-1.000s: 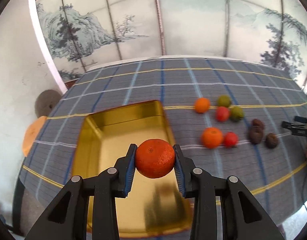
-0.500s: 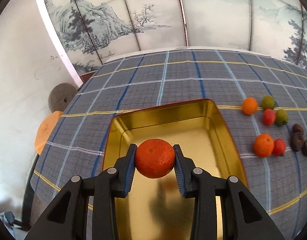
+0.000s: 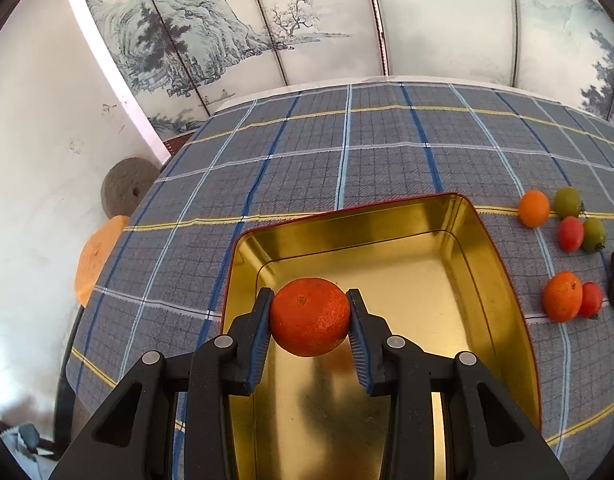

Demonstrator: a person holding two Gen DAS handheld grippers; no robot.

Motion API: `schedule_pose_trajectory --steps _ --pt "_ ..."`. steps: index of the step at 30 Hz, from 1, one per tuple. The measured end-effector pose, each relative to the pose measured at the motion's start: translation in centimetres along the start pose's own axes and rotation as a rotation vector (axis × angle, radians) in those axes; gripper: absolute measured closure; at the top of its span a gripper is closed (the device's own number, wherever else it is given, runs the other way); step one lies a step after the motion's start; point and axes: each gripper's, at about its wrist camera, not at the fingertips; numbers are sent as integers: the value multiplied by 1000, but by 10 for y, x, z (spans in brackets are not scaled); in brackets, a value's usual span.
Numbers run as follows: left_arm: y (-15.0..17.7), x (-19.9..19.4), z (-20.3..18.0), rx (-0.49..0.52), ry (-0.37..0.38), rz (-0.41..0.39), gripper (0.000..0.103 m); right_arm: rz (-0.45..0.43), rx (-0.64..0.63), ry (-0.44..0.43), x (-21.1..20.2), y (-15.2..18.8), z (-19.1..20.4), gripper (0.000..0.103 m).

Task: Organize fruits
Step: 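Carry the small orange over the gold tin and open the left tool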

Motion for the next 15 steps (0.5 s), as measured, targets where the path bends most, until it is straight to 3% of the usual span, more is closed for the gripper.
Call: schedule_pose_trajectory --steps 15 --pt "-1 19 0 35 -25 45 61 1 0 -1 0 0 0 0"
Point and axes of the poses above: each gripper's, at about its wrist camera, not at the fingertips, and x roughly the way its jaws point, z to its left, y to its underside, and after that the axes turned 12 degrees about -z, right-handed
